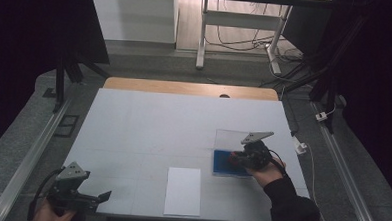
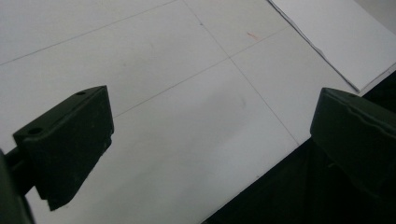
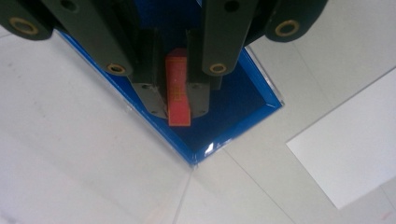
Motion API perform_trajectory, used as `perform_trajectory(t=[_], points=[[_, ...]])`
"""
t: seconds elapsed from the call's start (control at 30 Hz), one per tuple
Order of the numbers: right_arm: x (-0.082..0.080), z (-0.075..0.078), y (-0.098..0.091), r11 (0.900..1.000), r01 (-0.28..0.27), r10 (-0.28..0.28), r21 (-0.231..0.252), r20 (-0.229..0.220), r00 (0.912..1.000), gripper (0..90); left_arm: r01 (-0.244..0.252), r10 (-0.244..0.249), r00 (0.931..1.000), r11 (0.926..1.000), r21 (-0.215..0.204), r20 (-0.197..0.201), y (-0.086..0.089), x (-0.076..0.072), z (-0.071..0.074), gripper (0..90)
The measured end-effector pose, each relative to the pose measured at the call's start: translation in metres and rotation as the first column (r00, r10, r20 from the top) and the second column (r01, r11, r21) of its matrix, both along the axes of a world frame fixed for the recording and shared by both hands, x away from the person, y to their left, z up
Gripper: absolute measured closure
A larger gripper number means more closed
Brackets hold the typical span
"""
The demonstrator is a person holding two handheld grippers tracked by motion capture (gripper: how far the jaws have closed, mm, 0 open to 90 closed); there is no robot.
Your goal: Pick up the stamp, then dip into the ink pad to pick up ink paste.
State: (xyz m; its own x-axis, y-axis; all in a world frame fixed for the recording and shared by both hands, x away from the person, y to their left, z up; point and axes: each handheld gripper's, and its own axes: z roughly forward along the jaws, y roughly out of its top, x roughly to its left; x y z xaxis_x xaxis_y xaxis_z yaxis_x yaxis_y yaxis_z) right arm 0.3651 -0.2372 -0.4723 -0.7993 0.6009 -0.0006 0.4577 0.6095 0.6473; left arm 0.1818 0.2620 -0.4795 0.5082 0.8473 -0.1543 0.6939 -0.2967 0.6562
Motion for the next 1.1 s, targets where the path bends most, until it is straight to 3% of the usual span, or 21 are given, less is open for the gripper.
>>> perform_trajectory(t=[0.47, 0.87, 1.1], points=[[-0.005, 0.012, -0.006, 0.9968, 0.033, -0.034, 0.073, 0.008, 0.9994, 80.3, 0.0, 0.0, 1.0, 1.0, 0.002, 0.0, 0.0, 0.0, 0.0, 0.3], [-0.006, 0.014, -0.004, 0.9981, 0.012, -0.013, 0.06, 0.017, 0.9998, 80.3, 0.0, 0.0, 1.0, 1.0, 0.004, -0.004, -0.001, 0.0, 0.0, 0.4], [-0.005, 0.007, 0.003, 0.9985, 0.013, -0.014, 0.053, 0.007, 0.9999, 80.3, 0.003, -0.003, 1.0, 1.0, 0.008, -0.003, -0.001, 0.0, 0.0, 0.4]])
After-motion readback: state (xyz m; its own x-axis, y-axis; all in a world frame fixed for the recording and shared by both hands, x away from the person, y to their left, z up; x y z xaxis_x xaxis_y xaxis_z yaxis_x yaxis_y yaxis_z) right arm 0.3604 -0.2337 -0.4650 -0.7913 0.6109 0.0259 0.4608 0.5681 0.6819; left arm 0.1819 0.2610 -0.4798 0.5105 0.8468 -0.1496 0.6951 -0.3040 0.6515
